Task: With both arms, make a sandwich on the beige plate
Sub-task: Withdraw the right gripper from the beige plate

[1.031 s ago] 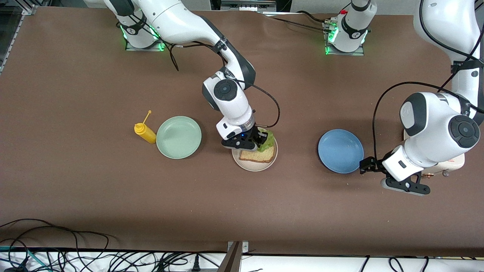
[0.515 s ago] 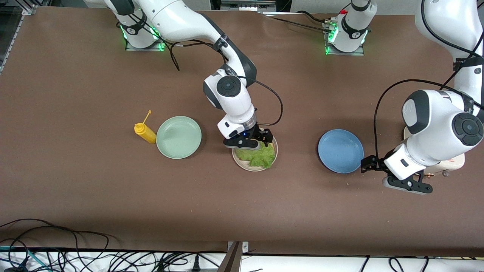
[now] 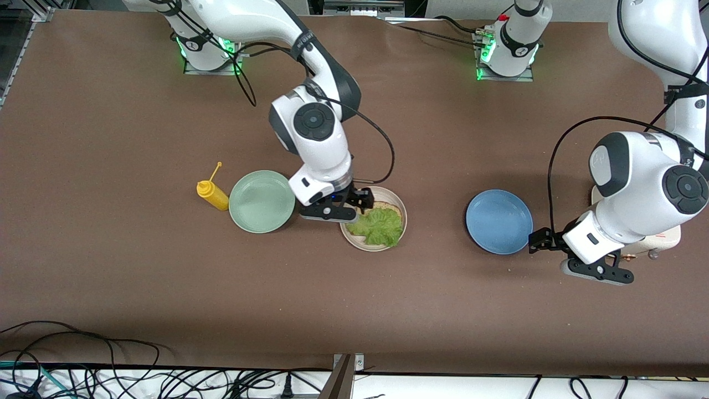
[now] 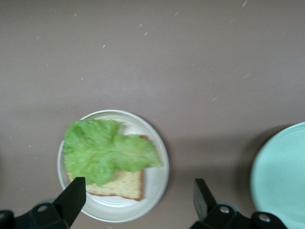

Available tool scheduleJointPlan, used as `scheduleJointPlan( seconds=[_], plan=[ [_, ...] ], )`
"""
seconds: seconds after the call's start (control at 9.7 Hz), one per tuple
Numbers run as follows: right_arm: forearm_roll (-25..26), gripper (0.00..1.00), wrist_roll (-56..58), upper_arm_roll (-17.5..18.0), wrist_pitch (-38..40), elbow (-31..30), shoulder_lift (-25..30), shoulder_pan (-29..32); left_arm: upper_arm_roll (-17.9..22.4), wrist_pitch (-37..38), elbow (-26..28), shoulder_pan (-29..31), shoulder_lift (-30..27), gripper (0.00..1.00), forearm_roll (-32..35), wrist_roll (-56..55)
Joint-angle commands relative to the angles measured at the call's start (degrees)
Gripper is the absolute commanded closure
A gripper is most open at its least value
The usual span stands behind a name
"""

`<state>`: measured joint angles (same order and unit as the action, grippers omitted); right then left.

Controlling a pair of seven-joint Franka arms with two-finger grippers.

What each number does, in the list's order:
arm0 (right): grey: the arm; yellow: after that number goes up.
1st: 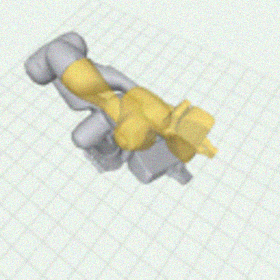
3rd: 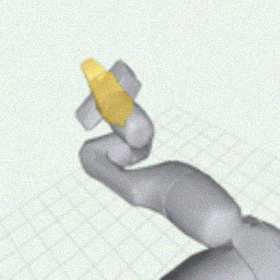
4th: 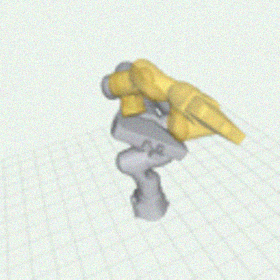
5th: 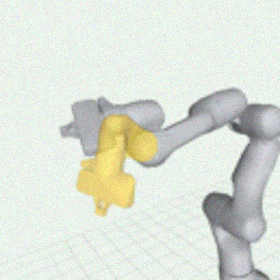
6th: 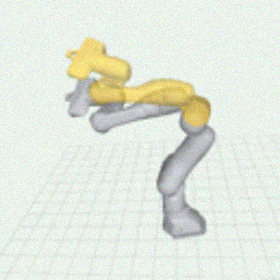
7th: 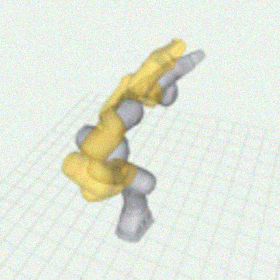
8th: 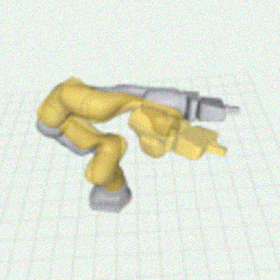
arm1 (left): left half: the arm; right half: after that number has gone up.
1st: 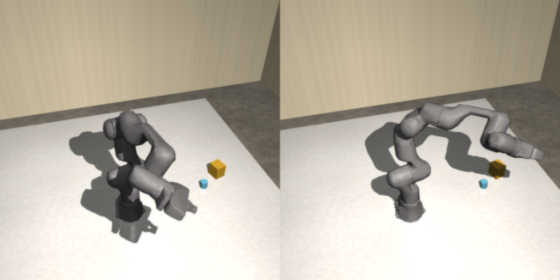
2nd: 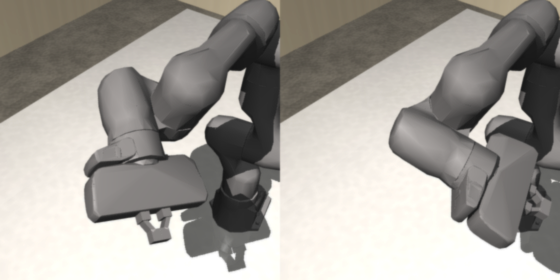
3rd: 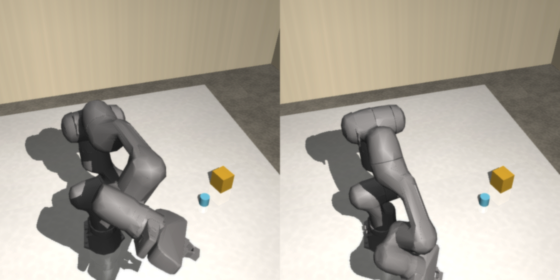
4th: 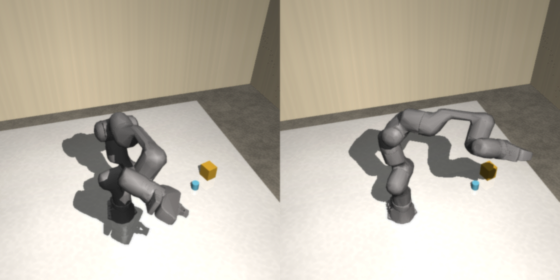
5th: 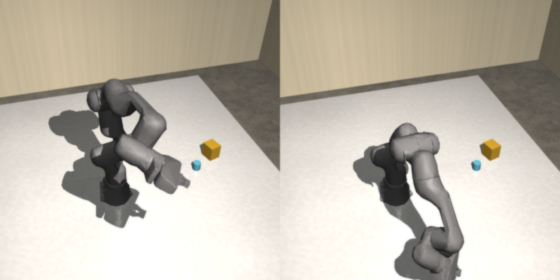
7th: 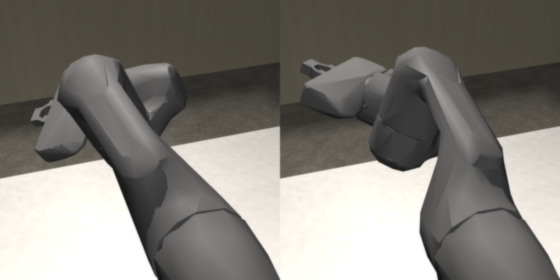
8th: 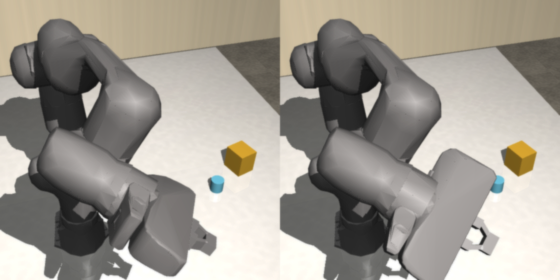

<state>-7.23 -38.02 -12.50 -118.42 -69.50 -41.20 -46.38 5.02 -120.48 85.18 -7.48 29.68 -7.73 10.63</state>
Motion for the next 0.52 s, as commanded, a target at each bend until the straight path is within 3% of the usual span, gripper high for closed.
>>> scheduleJointPlan(
  seconds=[0.0,0.41],
  plan=[
    [0.38,0.0,12.83,-4.96,10.27,-0.9,5.32,0.15,-0.28,0.86,0.61,0.1,-1.21,0.0,2.01,-0.79],
    [-0.15,0.0,29.99,-17.26,29.18,-1.69,12.88,0.23,-0.28,0.86,0.69,0.1,-1.21,0.0,2.01,-0.7]
  ],
)
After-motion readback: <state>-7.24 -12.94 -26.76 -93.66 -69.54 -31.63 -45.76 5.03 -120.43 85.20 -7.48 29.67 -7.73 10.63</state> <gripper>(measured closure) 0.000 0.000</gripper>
